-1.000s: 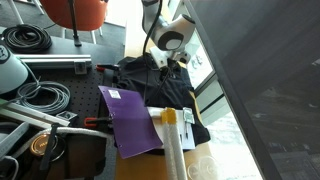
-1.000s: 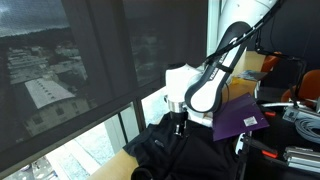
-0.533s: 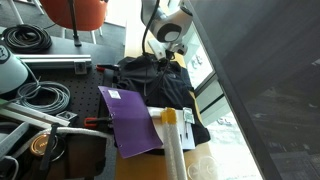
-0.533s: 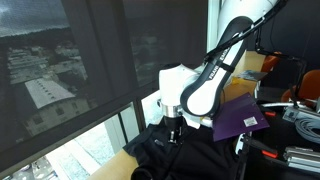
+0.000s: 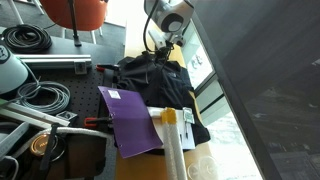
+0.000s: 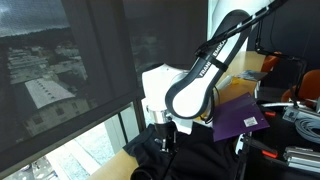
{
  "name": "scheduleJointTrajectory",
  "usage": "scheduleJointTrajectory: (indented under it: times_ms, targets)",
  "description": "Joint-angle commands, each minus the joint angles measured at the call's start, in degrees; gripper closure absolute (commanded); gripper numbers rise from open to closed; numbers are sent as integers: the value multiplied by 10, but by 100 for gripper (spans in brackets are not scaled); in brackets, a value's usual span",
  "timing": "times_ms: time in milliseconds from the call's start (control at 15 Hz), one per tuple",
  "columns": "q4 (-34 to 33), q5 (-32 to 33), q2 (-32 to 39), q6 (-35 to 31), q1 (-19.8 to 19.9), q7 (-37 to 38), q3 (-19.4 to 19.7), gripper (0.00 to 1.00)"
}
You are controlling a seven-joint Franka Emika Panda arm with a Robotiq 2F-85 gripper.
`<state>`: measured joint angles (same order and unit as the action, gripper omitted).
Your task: Zip up the back jumper fully
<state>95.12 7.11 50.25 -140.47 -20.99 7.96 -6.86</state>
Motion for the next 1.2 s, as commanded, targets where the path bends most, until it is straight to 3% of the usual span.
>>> scheduleJointTrajectory:
  times_ms: [0,467,1133]
  targets:
    - [-63,-20,40,35,-12,4,-19,98]
    - [-156,-15,91,107,-65,63,-10,98]
    - [-268,-15,132,176,-99,79,-16,98]
